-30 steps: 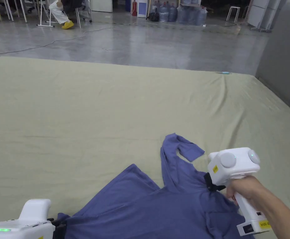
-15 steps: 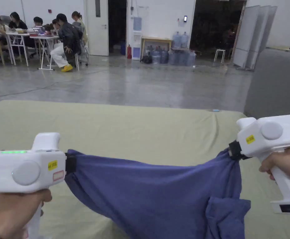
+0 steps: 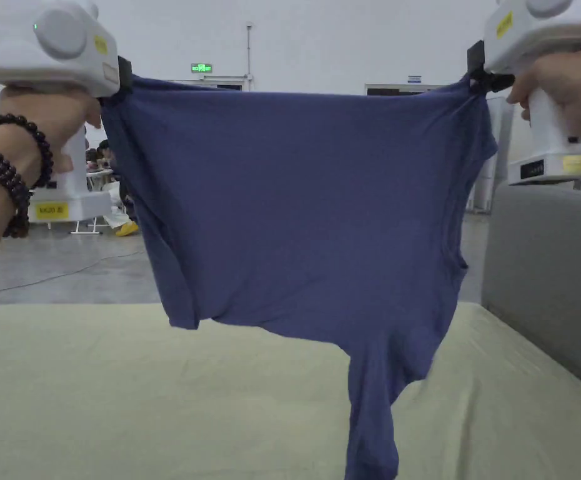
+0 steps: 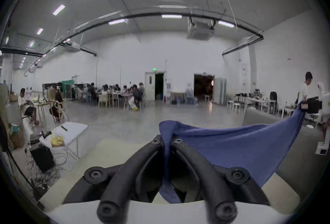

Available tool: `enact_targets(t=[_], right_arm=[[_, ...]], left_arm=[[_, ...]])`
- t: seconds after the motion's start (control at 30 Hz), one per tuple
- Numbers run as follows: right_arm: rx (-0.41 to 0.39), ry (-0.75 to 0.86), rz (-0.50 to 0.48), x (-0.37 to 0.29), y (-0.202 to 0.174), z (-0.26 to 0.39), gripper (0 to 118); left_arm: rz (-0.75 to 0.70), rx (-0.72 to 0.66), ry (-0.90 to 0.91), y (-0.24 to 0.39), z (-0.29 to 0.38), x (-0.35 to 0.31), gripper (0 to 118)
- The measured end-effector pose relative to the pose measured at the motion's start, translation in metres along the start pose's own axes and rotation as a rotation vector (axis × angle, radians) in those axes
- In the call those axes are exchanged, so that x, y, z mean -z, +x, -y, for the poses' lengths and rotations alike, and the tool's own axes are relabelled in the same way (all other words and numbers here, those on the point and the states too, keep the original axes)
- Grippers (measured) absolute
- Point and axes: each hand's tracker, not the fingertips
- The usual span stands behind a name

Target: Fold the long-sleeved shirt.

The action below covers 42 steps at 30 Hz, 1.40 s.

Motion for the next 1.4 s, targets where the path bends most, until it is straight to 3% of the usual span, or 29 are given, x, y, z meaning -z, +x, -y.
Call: enact_targets(t=[0.27, 0.5, 0.7, 0.9, 1.13, 1.33, 1.4], right_arm=[[0.001, -0.03, 0.006, 0.014, -0.005, 0.015, 0], [0.067, -0.158, -0.049, 0.059, -0.008, 0.123, 0], [0.055, -0.26, -0.075, 0.065, -0.007, 0.194, 0], [0.028, -0.217, -0.115, -0.006, -0.001, 0.227, 0], [-0.017, -0.237, -0.178, -0.108, 0.011, 0.319, 0], [0.007, -0.409, -0.275, -0.214, 0.031, 0.444, 0], [-0.03, -0.499, -0.281, -0.24, 0.033, 0.487, 0]], left_arm=[[-0.014, 0.021, -0.022, -0.003, 0.005, 0.006, 0], [-0.013, -0.001, -0.202, -0.015, 0.118, 0.037, 0], [0.018, -0.009, -0.3, -0.026, 0.198, 0.028, 0], [0.073, -0.023, -0.291, -0.045, 0.22, -0.033, 0], [0.148, -0.024, -0.336, -0.048, 0.288, -0.125, 0], [0.167, 0.025, -0.507, -0.057, 0.393, -0.236, 0], [0.15, 0.001, -0.576, -0.058, 0.434, -0.27, 0]])
